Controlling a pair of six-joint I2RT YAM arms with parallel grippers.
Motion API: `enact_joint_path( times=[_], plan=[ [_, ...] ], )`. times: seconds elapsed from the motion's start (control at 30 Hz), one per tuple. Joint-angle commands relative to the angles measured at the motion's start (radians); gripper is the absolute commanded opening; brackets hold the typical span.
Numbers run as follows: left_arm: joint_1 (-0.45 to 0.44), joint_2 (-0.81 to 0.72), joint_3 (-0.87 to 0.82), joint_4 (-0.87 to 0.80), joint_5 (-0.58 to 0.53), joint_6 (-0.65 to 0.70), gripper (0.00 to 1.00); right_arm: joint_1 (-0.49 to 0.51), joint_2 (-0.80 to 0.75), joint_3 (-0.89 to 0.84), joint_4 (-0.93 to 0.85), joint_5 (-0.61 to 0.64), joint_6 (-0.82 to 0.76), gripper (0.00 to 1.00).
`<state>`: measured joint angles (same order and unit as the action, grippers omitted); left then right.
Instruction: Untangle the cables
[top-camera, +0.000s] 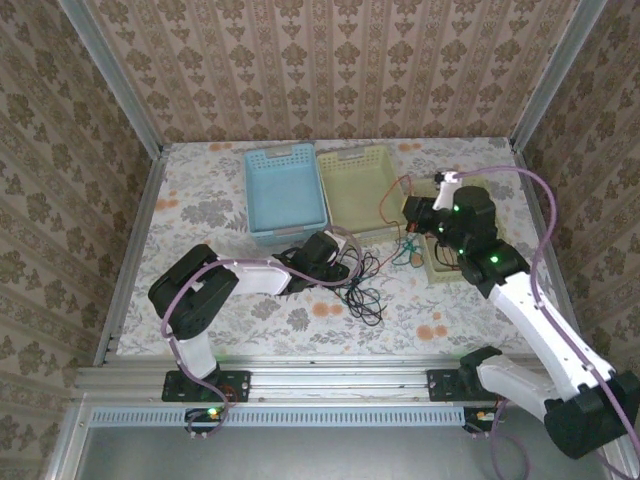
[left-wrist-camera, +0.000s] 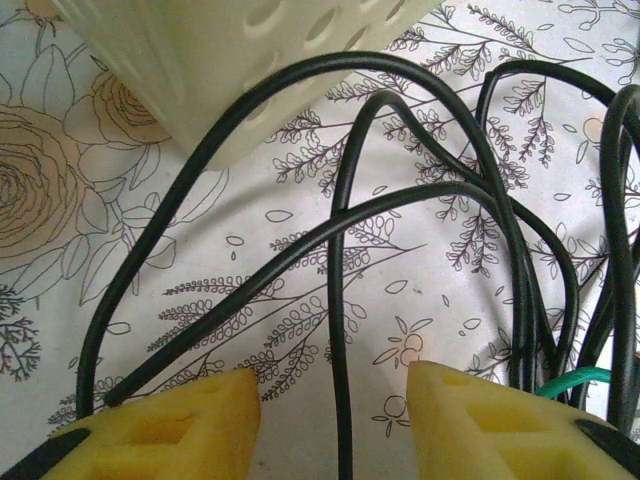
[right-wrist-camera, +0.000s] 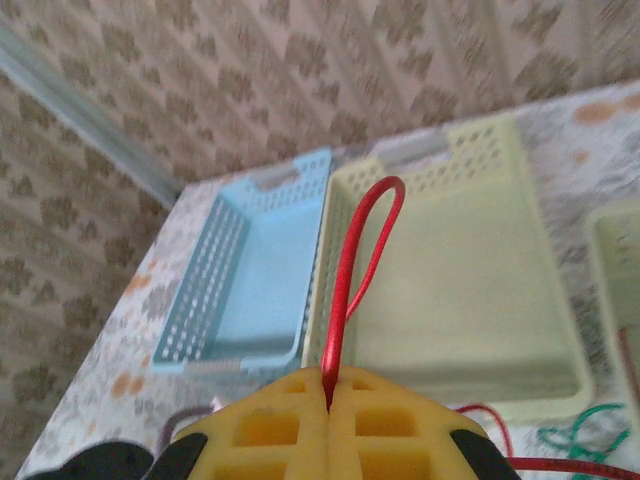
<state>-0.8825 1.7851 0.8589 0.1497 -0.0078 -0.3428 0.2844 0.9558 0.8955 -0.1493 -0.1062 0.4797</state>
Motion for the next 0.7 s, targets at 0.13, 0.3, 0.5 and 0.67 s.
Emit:
enact_joint_path(
  times=[0.13,0.3,0.5,0.67],
  plan=[
    [-0.001,0.019,-0.018,-0.038,-0.015,0.016,0.45,-0.17,-0.134,0.039,0.041,0.139,-0.005,0.0],
    [-0.003,0.016,-0.018,-0.041,-0.018,0.017,0.46,-0.277,-0.106,0.068,-0.013,0.15,-0.007,0.0],
    [-0.011,0.007,-0.015,-0.054,-0.023,0.022,0.46,-0.362,-0.011,-0.016,-0.018,0.051,0.073,0.0],
    [-0.013,-0.004,-0.021,-0.056,-0.027,0.024,0.47,-0.369,0.059,-0.096,-0.018,0.017,0.087,0.0]
  ],
)
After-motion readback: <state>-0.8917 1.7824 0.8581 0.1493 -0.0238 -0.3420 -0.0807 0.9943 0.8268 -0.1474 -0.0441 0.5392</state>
